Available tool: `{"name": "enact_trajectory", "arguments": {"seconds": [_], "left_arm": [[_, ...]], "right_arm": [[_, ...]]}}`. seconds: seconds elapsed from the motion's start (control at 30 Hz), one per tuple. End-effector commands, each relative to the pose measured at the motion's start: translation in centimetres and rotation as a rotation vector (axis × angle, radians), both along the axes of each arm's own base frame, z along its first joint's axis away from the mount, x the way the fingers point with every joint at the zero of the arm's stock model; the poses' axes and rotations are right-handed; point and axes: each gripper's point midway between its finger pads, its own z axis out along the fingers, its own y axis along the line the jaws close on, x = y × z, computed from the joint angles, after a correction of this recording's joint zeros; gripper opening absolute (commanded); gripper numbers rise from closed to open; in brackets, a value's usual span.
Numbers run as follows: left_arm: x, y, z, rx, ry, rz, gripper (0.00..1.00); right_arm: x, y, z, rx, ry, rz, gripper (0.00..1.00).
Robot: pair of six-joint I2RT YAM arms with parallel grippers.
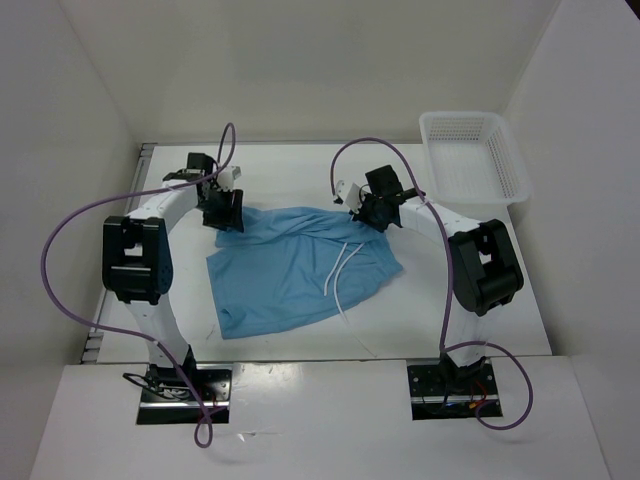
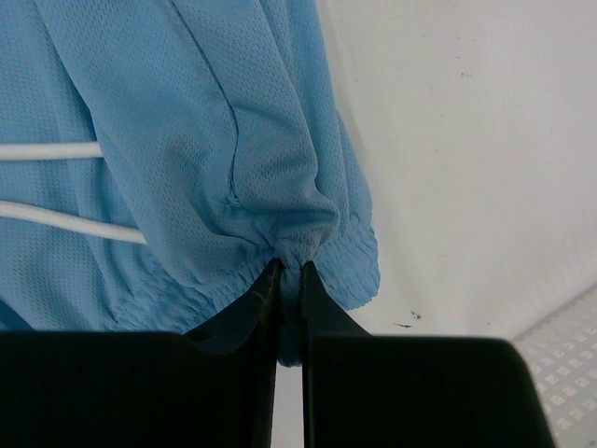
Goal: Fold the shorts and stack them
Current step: Fold the shorts
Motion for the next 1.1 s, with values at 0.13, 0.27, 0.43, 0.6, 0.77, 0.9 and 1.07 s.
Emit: {"name": "enact_trajectory", "arguments": {"seconds": [0.13,0.27,0.43,0.6,0.77,0.9,1.07], "left_arm": [[0.2,-1.4,2.6,-0.072,-0.029,-0.039,0.63],[0.3,-1.0,2.1,-0.05,-0.021,-0.029,0.63],[0.4,-0.7,1.1,-0.031,-0.013,-0.021,0.63],[0.8,0.1,0.8,-0.009,-0.012,-0.002,0.63],[-0.4,1.3,0.5,-0.009,0.006,0.029,0.61],[-0.1,2.1,0.6,-0.017,-0.003,0.048,0.61],[0.6,2.4,-1.1,-0.004,0.006,0.054,0.61]], "right_arm": [[-0.7,0.2,0.3,-0.006,0.001,0.026,0.0],[-0.7,0.2,0.3,-0.006,0.001,0.026,0.0],[-1.0,0.1,0.0,-0.01,0.01,0.026,0.0],[-0.8,0.0,0.4,-0.018,-0.004,0.028,0.0],[-1.6,-0.4,-0.3,-0.03,0.011,0.036,0.0],[-1.6,-0.4,-0.3,-0.034,0.009,0.043,0.0],[-1.6,-0.4,-0.3,-0.034,0.009,0.043,0.0]]}}
